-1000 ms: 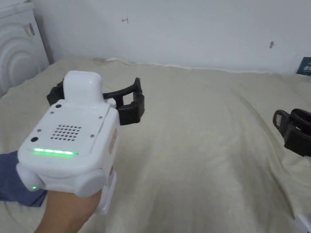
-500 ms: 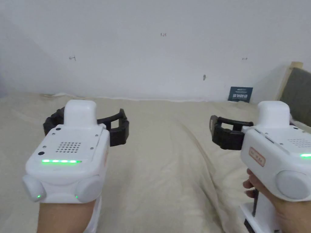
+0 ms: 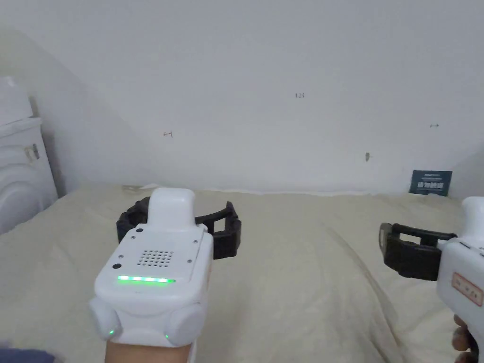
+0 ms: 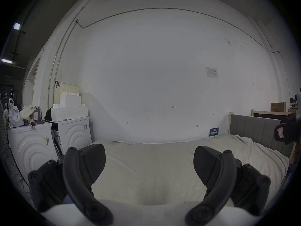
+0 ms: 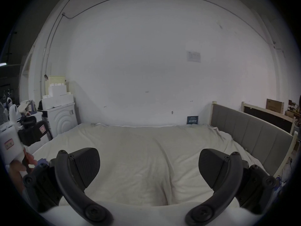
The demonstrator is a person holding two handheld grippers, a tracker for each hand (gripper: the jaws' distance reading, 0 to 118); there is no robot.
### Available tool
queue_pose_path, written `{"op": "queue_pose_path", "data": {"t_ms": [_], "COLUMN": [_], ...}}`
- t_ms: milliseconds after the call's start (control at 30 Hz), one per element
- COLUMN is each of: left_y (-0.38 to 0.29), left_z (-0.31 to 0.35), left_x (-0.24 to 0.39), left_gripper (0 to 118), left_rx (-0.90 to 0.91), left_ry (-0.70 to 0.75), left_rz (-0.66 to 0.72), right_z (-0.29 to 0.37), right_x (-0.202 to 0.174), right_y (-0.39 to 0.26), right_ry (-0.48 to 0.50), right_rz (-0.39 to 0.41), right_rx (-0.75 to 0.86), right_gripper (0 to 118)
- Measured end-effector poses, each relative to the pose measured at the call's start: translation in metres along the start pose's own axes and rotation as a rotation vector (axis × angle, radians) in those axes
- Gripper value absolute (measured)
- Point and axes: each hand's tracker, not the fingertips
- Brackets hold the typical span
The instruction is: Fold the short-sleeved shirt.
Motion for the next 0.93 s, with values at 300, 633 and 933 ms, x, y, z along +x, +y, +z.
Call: {"op": "queue_pose_path", "data": {"t_ms": [300, 633, 933], "left_y": [0.017, 0.017, 0.017], "left_z": [-0.001, -0.001, 0.000], "left_x": [0.009, 0.014, 0.010], "left_gripper": [112, 112, 112], "left_rx": [0.007, 0.009, 0.011], "left_ry": [-0.024, -0.025, -0.020], "left_rz": [0.010, 0.005, 0.005], "right_z": [-0.005, -0.002, 0.007], "right_x": [0.002, 0.016, 0.022], "right_y": [0.006, 0.011, -0.001], "right_ry": [-0.091, 0.097, -0.011], "right_rz": [-0.007, -0.161, -0.088], "right_rx": [0.007, -0.048, 0.172], "right_gripper": [118, 118, 118]}}
